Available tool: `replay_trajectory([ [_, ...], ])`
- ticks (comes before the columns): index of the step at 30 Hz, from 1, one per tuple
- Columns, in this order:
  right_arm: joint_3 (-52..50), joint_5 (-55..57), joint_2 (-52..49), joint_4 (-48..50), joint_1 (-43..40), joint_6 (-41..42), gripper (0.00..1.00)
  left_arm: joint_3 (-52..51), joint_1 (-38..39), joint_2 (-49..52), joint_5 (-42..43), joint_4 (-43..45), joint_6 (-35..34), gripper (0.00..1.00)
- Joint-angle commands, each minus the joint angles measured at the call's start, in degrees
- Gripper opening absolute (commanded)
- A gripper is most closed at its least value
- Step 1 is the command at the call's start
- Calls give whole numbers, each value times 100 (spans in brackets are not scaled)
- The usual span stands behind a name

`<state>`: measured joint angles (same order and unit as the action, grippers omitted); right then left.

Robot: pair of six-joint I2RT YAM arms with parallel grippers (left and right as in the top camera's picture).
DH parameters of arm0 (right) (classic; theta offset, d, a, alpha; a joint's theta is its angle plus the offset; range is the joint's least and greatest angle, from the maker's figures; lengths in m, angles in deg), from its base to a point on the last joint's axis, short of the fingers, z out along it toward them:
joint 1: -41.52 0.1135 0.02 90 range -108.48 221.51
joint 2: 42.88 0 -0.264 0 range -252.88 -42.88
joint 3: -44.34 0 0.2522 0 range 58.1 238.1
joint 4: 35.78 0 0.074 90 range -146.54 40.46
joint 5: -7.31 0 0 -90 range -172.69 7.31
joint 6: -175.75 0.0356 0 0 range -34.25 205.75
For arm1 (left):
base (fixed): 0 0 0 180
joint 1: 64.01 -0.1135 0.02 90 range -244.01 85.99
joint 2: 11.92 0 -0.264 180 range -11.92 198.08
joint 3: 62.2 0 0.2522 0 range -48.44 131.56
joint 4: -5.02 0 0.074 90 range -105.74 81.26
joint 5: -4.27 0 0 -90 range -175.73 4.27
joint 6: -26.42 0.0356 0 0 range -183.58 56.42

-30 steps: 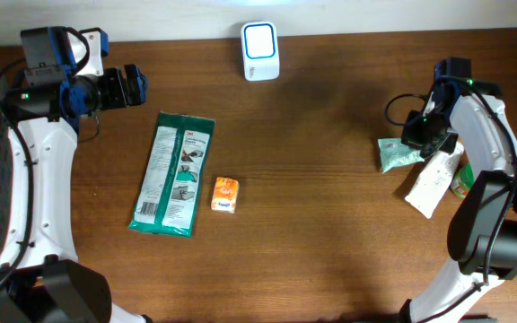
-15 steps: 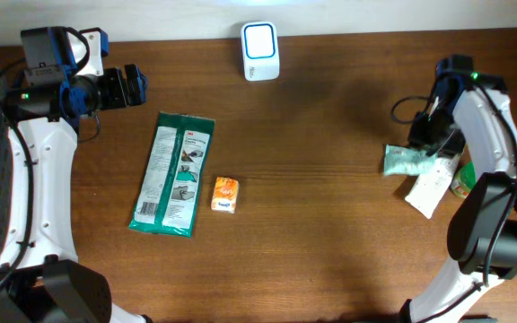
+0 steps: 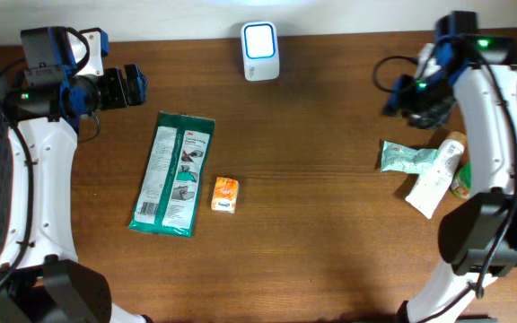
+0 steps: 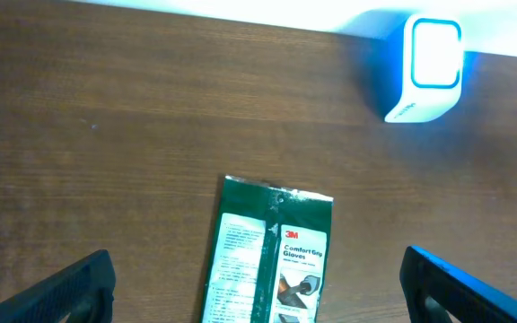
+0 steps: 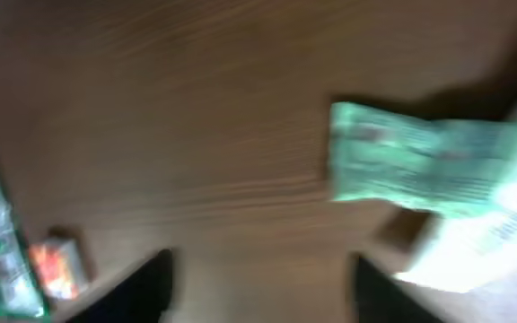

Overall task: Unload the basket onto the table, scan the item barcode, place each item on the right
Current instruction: 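Move right gripper left over the orange tissue pack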

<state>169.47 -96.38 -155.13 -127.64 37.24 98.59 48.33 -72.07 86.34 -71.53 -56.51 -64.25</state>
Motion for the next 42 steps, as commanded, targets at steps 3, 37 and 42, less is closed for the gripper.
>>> replay_trajectory([
  [3,-527,-634,22,562,975,254,80,103,0,-57,61,9,24,99],
  [37,-2949,-560,-352,4319,4175,3340,49,103,0,-57,61,9,24,99],
  [42,-3045,-551,-365,4291,4343,3493,43,103,0,-57,61,9,24,99],
])
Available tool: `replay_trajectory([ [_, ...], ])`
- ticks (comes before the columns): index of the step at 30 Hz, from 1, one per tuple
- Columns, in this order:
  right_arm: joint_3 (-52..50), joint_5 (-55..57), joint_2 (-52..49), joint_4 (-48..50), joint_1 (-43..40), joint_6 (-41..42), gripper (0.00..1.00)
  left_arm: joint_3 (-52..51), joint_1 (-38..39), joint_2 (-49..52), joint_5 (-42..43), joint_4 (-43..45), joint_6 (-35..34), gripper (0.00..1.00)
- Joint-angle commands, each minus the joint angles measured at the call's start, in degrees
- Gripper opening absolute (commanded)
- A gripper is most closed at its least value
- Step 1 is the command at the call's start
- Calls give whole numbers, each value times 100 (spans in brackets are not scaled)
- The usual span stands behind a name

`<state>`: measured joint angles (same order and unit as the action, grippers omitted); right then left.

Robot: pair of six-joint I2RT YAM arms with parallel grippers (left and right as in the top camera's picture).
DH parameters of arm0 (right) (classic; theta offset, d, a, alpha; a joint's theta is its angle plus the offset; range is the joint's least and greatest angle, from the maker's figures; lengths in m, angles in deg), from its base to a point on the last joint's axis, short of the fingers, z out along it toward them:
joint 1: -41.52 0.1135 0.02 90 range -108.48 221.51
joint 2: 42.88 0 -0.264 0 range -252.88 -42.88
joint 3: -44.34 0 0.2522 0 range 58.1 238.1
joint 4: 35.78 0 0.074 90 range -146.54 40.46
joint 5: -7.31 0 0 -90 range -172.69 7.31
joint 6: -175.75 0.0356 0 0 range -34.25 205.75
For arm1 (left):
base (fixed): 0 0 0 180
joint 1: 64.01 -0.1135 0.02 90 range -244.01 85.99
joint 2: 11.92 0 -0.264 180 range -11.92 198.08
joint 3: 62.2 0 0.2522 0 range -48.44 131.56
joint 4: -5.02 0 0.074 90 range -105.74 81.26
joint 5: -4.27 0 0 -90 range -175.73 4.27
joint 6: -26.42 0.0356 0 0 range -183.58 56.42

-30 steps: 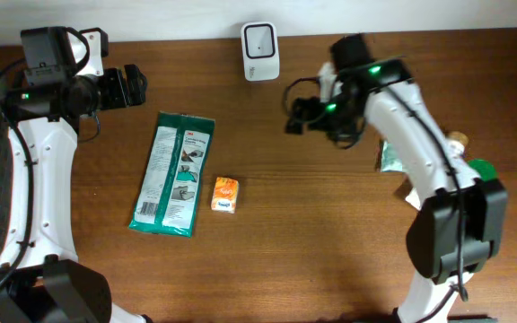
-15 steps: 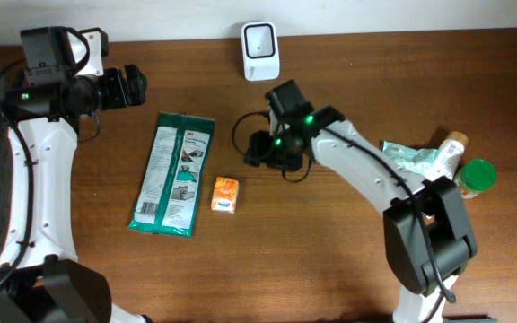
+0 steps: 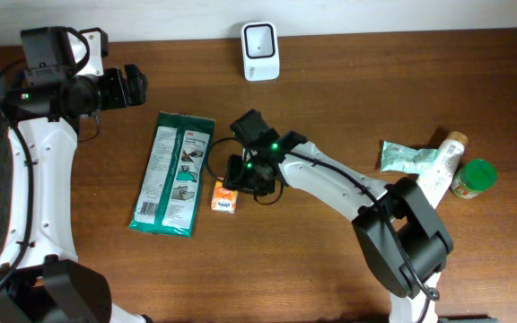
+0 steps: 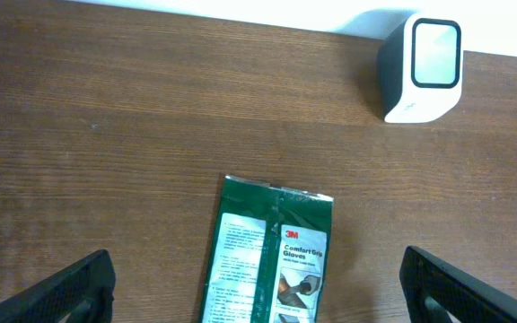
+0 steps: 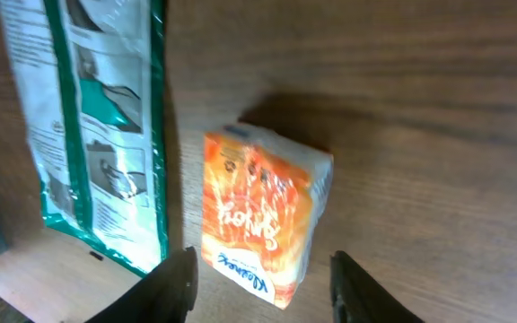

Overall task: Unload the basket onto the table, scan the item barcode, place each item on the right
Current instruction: 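Move right gripper left over the orange tissue pack, then grasp the orange tissue pack with the right gripper and lift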

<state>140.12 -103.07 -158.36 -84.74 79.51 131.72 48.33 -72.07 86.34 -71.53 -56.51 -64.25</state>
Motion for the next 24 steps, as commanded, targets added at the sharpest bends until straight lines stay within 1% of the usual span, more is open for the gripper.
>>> replay_trajectory([
  [1,-151,149,-44,11,144,254,41,103,0,-57,61,9,24,99],
  [7,-188,149,-280,85,212,409,33,103,0,-57,61,9,24,99],
  [13,-188,76,-459,144,214,450,29,103,0,-57,61,9,24,99],
  [15,-188,87,-474,142,212,446,22,103,0,-57,61,9,24,99],
  [16,-188,90,-474,142,210,374,16,103,0,-57,61,9,24,99],
  [17,-188,90,-474,138,205,332,11,103,0,-57,59,9,24,99],
  [18,-188,83,-474,136,190,221,6,103,0,-57,61,9,24,99],
  [20,-184,-20,-457,94,122,42,4,103,0,-57,61,9,24,99],
  [21,-177,-195,-439,94,48,-199,4,103,0,-57,61,9,24,99],
  [23,-114,-575,-372,7,-162,-1040,4,103,0,-57,59,9,24,99],
  [24,-42,-699,-343,-195,-304,-1613,4,103,0,-57,61,9,24,99],
])
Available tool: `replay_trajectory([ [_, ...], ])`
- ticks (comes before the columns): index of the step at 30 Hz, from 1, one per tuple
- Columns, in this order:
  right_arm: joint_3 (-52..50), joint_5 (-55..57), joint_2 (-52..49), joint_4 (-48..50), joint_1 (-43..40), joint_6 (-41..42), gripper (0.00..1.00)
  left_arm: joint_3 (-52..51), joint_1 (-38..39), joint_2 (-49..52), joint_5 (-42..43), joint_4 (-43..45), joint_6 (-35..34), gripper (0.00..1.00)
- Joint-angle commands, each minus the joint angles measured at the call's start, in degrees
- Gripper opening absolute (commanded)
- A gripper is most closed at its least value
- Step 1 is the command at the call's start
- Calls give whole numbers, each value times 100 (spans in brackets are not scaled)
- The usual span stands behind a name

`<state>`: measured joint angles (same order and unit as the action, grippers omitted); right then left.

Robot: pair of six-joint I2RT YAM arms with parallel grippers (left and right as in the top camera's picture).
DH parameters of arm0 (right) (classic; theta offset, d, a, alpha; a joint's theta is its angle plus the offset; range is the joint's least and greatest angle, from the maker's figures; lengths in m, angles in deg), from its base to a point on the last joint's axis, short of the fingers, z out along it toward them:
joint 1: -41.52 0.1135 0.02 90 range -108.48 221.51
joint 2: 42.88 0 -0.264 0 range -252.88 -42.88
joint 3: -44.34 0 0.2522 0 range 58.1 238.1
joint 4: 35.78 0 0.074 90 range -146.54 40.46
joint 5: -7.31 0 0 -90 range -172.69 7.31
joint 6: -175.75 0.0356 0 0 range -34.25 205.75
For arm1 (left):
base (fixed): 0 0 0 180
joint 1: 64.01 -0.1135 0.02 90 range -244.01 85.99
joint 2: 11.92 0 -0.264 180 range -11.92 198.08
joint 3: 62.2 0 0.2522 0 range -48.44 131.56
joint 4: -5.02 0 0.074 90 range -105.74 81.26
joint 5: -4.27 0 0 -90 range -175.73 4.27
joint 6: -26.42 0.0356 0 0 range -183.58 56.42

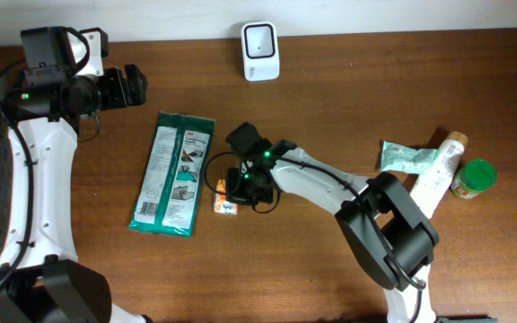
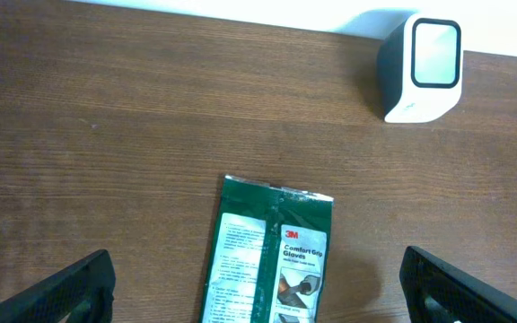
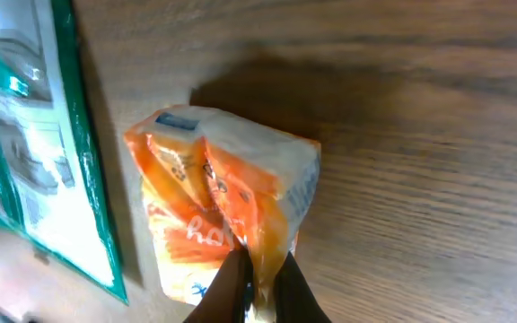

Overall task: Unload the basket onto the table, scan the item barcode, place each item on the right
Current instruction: 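Grasp the orange tissue pack with the right gripper and lift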

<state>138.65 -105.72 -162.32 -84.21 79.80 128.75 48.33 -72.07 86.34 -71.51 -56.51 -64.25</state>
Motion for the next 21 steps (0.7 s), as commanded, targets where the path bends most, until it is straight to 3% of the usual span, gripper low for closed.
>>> replay_trajectory([
  [1,203,-470,66,-522,-485,-1899,4,103,0,-57,59,9,24,99],
  [5,529,-975,70,-1617,-1099,-4551,4,103,0,-57,59,9,24,99],
  [10,713,-931,70,-2157,-1757,-6030,4,103,0,-57,59,9,24,99],
  [21,710,-389,68,-2194,-2144,-5880,4,103,0,-57,59,9,24,99],
])
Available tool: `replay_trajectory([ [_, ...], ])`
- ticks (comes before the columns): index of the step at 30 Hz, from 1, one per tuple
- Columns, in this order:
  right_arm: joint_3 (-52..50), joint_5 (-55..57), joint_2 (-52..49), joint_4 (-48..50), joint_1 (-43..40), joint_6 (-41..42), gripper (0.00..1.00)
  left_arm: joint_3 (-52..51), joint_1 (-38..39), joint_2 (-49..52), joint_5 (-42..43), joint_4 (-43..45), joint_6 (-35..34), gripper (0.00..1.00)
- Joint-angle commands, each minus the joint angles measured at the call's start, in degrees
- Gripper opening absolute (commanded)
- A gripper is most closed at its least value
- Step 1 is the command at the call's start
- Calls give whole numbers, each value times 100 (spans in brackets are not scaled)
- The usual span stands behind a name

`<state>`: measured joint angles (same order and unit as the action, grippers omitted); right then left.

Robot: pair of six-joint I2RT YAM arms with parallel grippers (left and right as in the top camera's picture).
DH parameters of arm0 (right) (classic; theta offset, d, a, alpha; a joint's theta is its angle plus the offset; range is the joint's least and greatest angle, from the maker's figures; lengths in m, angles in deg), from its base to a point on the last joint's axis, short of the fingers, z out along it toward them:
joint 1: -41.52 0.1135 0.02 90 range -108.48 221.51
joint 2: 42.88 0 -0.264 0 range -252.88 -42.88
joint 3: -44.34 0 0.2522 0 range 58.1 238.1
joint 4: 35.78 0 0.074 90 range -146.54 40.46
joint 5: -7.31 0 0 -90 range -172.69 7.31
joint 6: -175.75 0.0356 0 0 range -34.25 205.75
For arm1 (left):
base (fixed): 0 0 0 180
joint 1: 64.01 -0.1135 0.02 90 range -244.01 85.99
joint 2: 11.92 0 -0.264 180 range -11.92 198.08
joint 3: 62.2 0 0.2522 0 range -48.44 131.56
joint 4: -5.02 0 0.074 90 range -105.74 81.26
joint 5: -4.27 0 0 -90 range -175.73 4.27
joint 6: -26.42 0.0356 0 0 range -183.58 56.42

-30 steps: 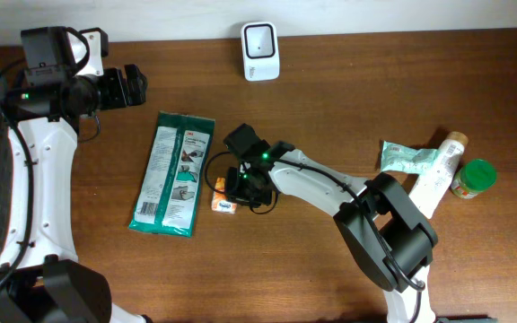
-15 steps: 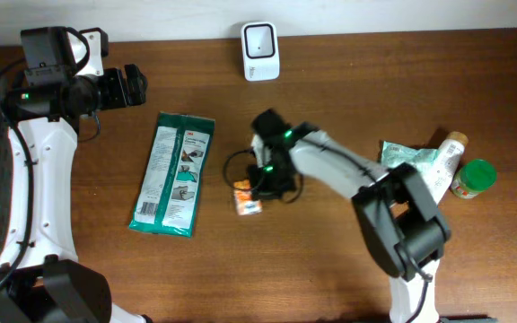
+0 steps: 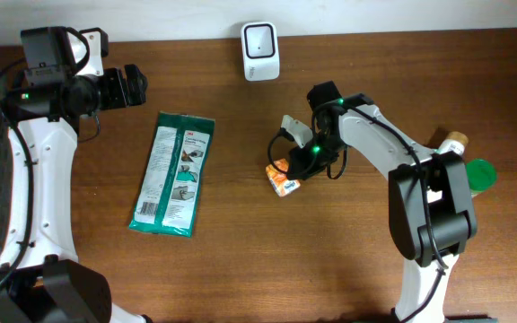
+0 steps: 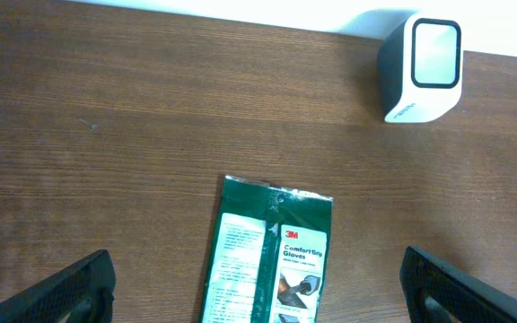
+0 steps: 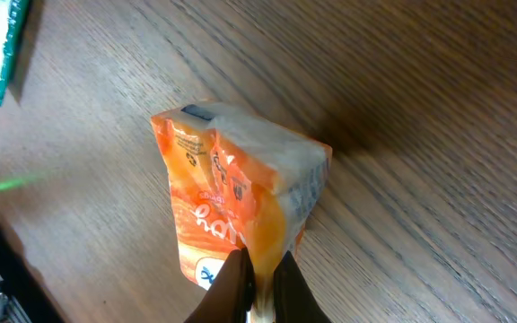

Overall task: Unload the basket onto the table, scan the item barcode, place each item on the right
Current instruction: 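Grasp the orange tissue pack with the right gripper and lift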

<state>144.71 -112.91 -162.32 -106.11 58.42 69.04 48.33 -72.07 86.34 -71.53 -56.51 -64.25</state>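
A small orange packet (image 3: 283, 178) hangs in my right gripper (image 3: 299, 169), which is shut on a pinched fold of its wrapper; the wrist view shows the packet (image 5: 232, 206) with the dark fingers (image 5: 260, 285) clamped on its lower edge. It sits near the table's middle. The white barcode scanner (image 3: 260, 51) stands at the back edge, also seen as the scanner (image 4: 420, 67) in the left wrist view. My left gripper (image 4: 257, 287) is open, high over the far left of the table, holding nothing.
A green glove pack (image 3: 174, 173) lies flat at left centre. At the right edge lie a pale green pouch (image 3: 404, 157), a white tube (image 3: 440, 184) and a green-lidded jar (image 3: 476, 172). A chair borders the left side.
My right gripper, shut on the orange packet, has gone from beside the glove pack to the right, and the packet is now lifted near the table's middle. The left arm has not moved.
My right gripper was first at the far right over the pouch and tube. Then it stood open around the orange packet beside the glove pack. Then it was shut on the packet's wrapper there, and now it holds the packet further right.
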Motion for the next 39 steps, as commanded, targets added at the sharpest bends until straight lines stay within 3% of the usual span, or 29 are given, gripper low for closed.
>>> replay_trajectory([
  [1,105,415,68,2,-4,181,5,103,0,-57,61,9,24,99],
  [2,105,487,68,4,-7,267,10,103,0,-57,61,9,24,99],
  [3,105,553,68,4,-9,356,35,103,0,-57,61,9,24,99],
  [7,107,715,68,46,-72,927,54,103,0,-57,61,9,24,99],
  [13,111,708,70,-146,-343,2011,53,103,0,-57,61,9,24,99],
  [18,109,625,68,-461,-411,2120,53,103,0,-57,61,9,24,99],
  [24,76,627,68,-684,-302,3198,50,103,0,-57,61,9,24,99],
  [39,-595,627,61,378,39,3729,44,103,0,-57,61,9,24,99],
])
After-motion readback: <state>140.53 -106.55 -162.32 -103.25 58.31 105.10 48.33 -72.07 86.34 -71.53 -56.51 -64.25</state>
